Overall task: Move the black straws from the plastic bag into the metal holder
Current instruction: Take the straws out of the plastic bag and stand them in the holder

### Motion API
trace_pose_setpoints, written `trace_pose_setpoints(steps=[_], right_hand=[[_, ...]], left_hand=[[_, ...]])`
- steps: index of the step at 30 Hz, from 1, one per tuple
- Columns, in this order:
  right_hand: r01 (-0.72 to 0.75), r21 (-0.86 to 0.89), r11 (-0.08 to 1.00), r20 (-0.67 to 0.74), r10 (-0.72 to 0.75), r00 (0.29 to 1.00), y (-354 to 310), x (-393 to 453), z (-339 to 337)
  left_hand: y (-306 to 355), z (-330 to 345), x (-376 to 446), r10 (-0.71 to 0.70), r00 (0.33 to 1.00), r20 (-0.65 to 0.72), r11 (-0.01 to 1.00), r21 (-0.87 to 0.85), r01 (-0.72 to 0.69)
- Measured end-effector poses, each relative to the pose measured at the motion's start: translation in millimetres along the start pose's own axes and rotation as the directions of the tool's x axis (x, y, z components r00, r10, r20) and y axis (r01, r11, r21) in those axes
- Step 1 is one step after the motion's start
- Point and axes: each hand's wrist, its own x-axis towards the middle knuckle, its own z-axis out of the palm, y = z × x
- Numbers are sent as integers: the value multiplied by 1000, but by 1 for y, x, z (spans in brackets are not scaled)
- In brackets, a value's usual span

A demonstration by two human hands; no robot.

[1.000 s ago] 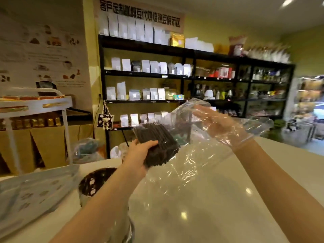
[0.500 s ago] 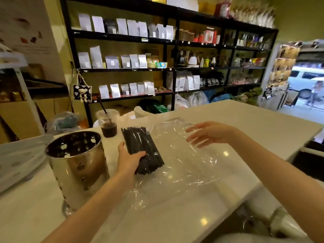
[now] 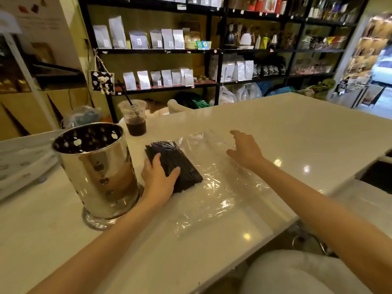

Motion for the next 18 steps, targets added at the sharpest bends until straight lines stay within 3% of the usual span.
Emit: trace_pose_setpoints(steps=[1, 4, 7, 10, 13, 18], right_hand=[[122, -29, 992, -26, -123, 992, -6, -12, 2], [452, 152, 879, -14, -456, 890, -30, -57, 13], [604, 248, 757, 48, -632, 773, -44, -96, 30], [642, 286, 712, 142, -694, 706, -48, -114, 44], [625, 311, 716, 223, -694, 685, -46, -121, 51], [701, 211, 681, 228, -732, 642, -50, -131, 49]], left_hand=[[-2, -2, -4, 38, 999, 35, 998, 45, -40], [-7, -10, -10, 168, 974, 152, 971, 144, -190], [-12, -14, -13, 325, 924, 203, 906, 212, -366], [-21, -14, -19, 442, 854, 276, 829, 237, -506], [-28, -13, -22, 483, 793, 371, 781, 226, -582], [-35, -11, -22, 494, 766, 411, 736, 273, -620]])
